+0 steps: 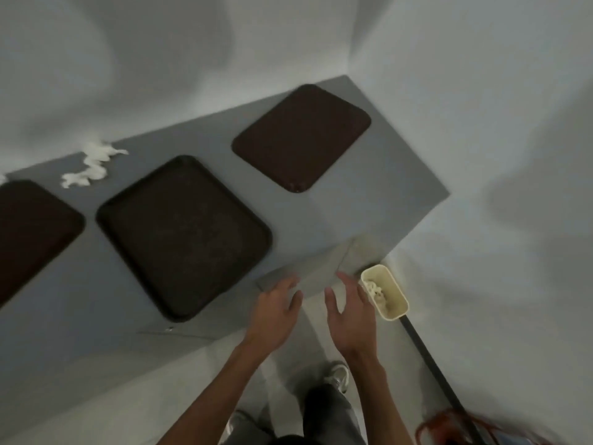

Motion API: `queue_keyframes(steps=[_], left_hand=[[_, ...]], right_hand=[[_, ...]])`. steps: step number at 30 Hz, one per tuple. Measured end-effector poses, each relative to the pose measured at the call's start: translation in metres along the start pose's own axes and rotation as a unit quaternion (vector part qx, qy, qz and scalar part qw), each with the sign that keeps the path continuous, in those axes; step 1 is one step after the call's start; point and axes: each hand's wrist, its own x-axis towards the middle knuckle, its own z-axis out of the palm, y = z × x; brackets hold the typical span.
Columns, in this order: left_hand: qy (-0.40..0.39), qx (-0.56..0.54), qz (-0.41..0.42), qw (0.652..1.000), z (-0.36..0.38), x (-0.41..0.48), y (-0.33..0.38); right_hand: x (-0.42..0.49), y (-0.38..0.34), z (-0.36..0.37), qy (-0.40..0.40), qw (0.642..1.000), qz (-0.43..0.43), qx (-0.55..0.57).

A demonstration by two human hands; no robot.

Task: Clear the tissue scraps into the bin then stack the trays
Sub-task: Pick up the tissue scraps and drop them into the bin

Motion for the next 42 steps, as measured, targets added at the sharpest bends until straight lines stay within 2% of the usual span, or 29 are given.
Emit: queue_keyframes(steps=[7, 12, 17, 23, 31, 42], left_hand=[[0.128, -0.022, -0.014, 0.991, -0.143, -0.097, -0.080], [0.156, -0.009, -0.072, 0.985, -0.210, -0.140, -0.149], [0.181, 0.022, -0.085, 0.980, -0.261, -0.149, -0.196], [0.189, 0.054, -0.096, 0.976, -0.320, -0.107, -0.229], [0.166, 0.095, -0.118, 0.975, -0.400, -0.001, -0.258], [0.135, 0.132, -0.139, 0.972, -0.474, 0.144, -0.284]], right_hand=[[-0.063, -0.126, 0.050, -0.030, 0.990, -0.129, -0.056], [-0.095, -0.186, 0.098, -0.089, 0.979, -0.176, -0.058], [-0.092, -0.228, 0.144, -0.152, 0.954, -0.221, -0.133], [-0.043, -0.276, 0.195, -0.182, 0.928, -0.263, -0.191], [0.065, -0.351, 0.275, -0.232, 0.905, -0.284, -0.214], [0.195, -0.435, 0.378, -0.242, 0.883, -0.318, -0.246]])
